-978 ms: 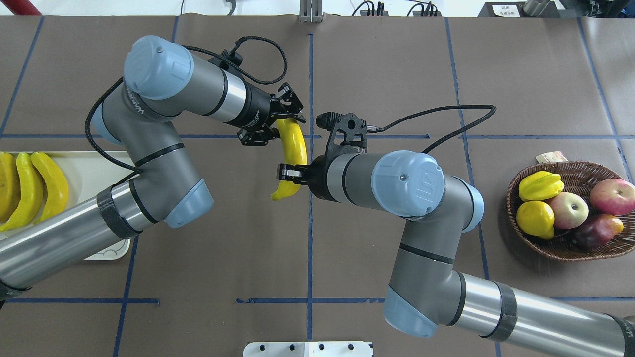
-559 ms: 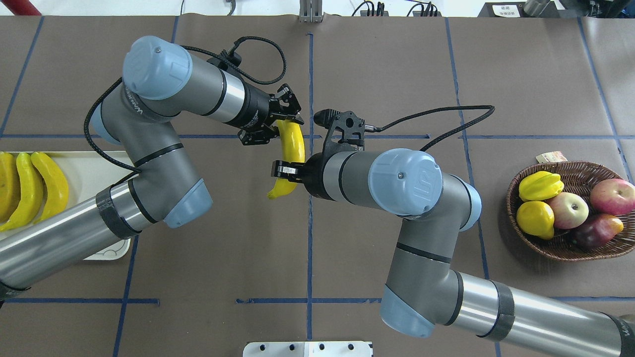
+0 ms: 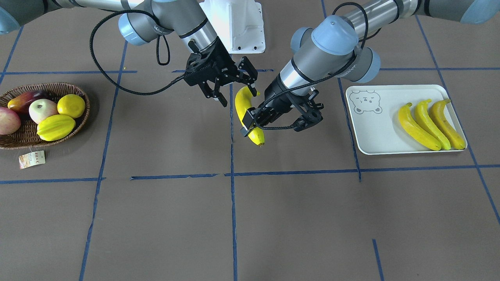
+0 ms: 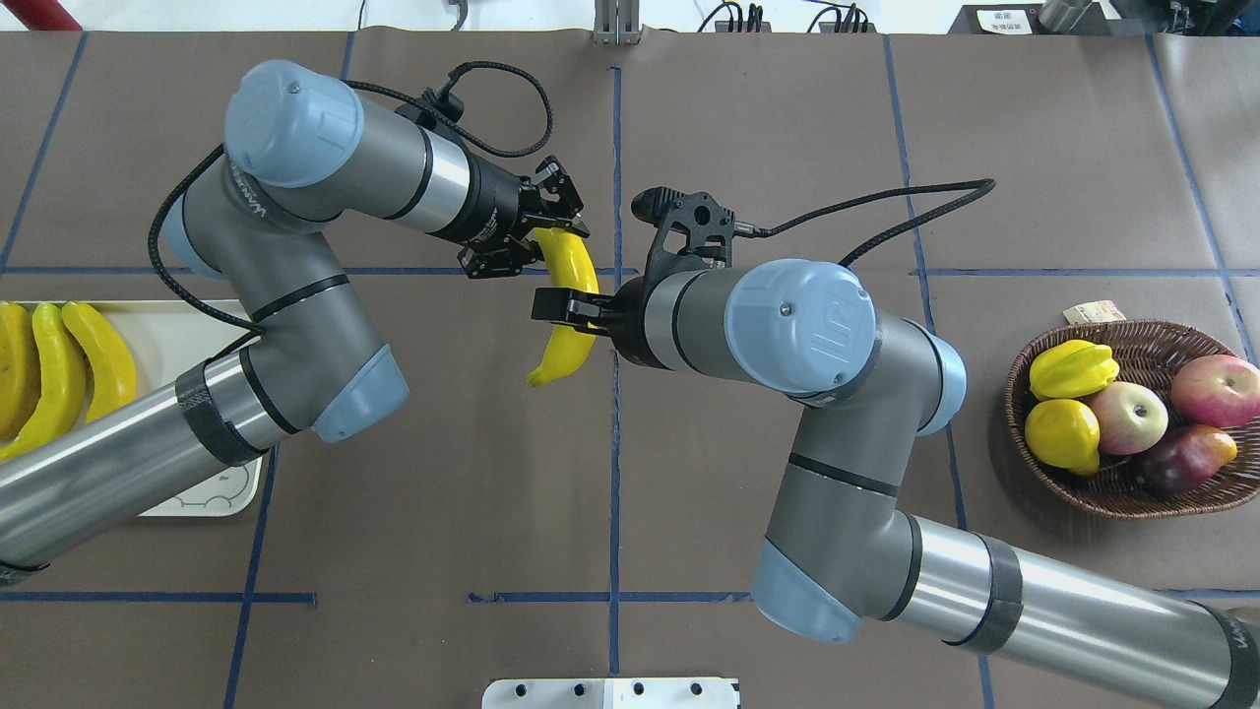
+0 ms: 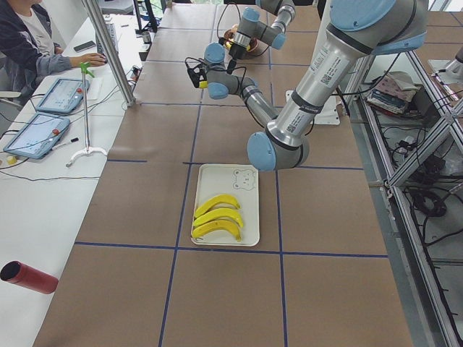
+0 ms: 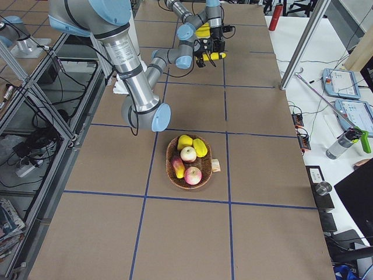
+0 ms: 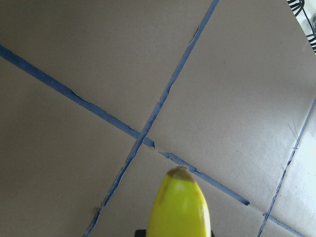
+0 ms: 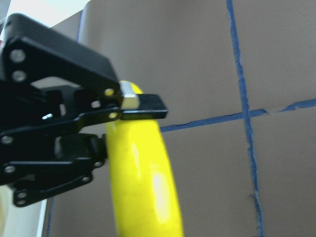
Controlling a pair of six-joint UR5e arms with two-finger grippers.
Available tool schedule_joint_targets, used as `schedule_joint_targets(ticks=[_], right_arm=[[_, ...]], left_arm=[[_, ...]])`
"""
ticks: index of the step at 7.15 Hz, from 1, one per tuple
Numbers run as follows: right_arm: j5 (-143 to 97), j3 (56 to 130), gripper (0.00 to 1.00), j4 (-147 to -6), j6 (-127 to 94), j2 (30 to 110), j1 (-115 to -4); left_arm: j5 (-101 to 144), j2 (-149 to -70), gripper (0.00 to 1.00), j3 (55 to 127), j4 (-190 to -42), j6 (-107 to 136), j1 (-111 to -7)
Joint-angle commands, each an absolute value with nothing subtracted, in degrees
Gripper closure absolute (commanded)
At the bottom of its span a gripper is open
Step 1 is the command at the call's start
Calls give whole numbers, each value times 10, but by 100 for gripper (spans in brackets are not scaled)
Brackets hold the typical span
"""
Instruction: Transfer all bananas from basket to plate
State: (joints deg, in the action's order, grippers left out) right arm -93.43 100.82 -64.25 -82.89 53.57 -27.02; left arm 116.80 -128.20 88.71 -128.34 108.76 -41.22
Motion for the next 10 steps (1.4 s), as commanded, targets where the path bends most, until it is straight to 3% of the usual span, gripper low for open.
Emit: schedule_joint_targets(ticks=[1, 7, 10], right_arm=[[-949, 1012, 0, -743, -825, 535, -296], [-1114, 1085, 0, -1021, -653, 546, -426], [-1152, 1114, 0, -1052, -537, 592, -479]], left_arm=[[1170, -1242, 100, 891, -1281, 1085, -429], [1234, -1070, 100, 913, -1276, 1043, -571], [1230, -959, 100, 903, -1272, 966, -574]])
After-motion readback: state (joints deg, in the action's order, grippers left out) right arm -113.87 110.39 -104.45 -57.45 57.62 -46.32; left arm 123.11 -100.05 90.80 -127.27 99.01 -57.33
